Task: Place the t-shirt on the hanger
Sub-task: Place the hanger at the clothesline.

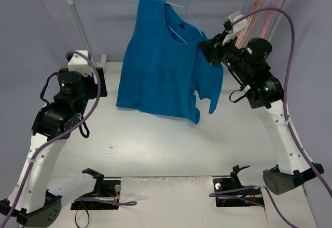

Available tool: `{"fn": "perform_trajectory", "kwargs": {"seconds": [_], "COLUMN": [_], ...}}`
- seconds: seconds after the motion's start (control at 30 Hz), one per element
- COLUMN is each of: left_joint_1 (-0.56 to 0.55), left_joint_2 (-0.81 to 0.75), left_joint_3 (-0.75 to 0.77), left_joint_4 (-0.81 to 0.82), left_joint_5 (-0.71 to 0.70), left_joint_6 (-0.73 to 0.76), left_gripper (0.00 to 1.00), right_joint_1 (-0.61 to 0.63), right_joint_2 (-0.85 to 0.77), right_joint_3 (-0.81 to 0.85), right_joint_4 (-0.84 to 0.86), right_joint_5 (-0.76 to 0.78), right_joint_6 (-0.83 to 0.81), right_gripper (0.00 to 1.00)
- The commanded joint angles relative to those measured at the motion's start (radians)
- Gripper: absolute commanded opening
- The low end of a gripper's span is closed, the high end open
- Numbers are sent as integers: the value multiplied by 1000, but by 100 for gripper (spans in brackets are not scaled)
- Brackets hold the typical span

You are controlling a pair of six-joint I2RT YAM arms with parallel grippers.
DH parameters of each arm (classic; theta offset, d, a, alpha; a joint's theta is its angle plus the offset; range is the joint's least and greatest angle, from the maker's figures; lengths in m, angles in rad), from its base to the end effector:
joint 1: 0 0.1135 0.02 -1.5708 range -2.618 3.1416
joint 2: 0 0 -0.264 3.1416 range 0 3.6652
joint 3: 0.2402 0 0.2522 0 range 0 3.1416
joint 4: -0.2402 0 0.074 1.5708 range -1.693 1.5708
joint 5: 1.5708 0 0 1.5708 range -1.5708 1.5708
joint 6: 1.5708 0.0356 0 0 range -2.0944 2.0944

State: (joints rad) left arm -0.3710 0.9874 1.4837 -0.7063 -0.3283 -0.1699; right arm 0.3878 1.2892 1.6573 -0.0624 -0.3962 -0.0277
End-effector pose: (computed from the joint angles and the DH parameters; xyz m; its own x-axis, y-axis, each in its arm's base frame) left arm 0.1596 -0.0498 0.4808 -0.1998 -0.0940 -0.9753 0.0157 0.9950 -0.0991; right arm 0.2313 0.1093 0.5434 0.2976 0.0940 -0.9501 -0.6816 0.7177 -0.1425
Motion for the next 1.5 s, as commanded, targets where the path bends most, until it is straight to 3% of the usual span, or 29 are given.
{"fn": "perform_trajectory", "kwargs": {"seconds": [0.0,0.2,0.43,0.67,0.93,1.1,1.47], "left_joint_1": [7,7,7,7,7,7,6], "left_joint_2": [31,43,7,-16,-39,-23,33], "left_joint_3": [47,47,29,-10,-68,-73,-30], "left_joint_4": [-28,-56,-53,-41,14,19,-27], "left_joint_5": [32,67,81,97,101,109,100], "left_joint_6": [-63,-85,-86,-97,-98,-97,-94], "left_gripper": [72,72,72,72,72,72,72], "right_joint_1": [3,3,5,5,0,0,2], "right_joint_2": [-2,114,193,122,-47,5,214], "right_joint_3": [140,277,368,224,-77,-24,294], "right_joint_4": [95,-63,-194,-168,7,-59,-97], "right_joint_5": [178,269,206,57,-33,75,423], "right_joint_6": [52,91,87,-32,-135,-132,-15], "right_gripper": [0,0,0,0,0,0,0]}}
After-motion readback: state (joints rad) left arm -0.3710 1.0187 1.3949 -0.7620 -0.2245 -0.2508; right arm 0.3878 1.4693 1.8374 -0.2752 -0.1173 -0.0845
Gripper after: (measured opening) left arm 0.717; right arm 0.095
